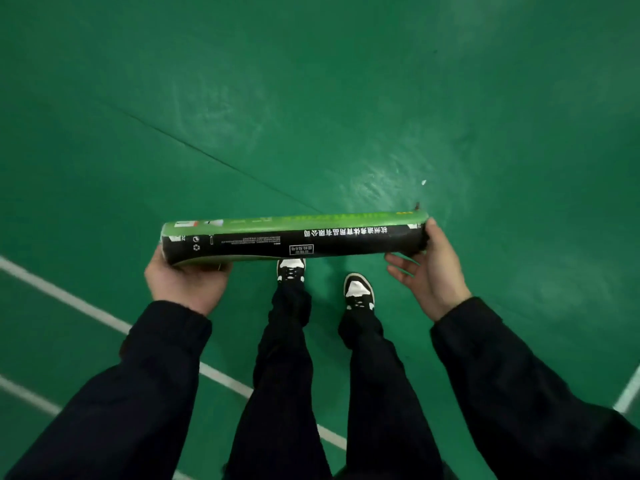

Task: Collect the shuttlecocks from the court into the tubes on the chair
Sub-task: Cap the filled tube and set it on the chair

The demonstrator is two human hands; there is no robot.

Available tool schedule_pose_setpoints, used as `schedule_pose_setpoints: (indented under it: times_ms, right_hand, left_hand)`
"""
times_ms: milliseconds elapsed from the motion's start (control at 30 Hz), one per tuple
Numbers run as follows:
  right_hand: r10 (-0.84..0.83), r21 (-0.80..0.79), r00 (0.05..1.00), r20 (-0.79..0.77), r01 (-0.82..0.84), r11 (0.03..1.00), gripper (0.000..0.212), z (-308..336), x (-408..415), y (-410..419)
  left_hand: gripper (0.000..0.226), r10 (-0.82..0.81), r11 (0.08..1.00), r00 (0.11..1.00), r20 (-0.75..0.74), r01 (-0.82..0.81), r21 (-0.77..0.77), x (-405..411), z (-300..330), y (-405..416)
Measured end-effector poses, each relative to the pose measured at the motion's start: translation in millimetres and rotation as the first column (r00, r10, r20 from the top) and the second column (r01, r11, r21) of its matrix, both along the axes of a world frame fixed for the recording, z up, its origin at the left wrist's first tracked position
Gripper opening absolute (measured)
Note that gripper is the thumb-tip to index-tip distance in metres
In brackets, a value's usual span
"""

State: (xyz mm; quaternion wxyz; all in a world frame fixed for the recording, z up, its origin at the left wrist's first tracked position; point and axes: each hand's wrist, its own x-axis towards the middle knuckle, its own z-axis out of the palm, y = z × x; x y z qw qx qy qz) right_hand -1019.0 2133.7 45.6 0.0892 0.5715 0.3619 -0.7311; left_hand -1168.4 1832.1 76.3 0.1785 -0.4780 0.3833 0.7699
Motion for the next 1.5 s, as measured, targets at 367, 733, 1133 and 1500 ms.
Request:
schedule_pose_setpoints:
  times_ms: [367,733,1133,1500]
  right_hand:
    - [0.514,-0.012,0.819,-0.254,-0.534,0.845,0.036,237,-20,-77]
    - [0.888,0.027,0.320,-0.330,-0.937,0.348,0.037,279,46,-379]
    - [0.927,0.125,-0.227,-0.298,-0.972,-0.198,0.043,287,205,-719]
    - [0.805,0.092,-0.488,-0.339,-0.868,-0.487,0.048,264,287,-1000]
  left_hand:
    - [0.073,0.357,0.931,0.907,-0.223,-0.366,0.005,141,232,-142]
    - [0.041,0.794,0.553,0.492,-0.357,-0.828,0.089,441,266,-343]
    - [0.031,0.932,0.139,0.077,-0.354,-0.979,0.152,657,268,-528]
    - [0.117,0.952,0.002,-0.034,-0.305,-0.993,0.117,723,227,-694]
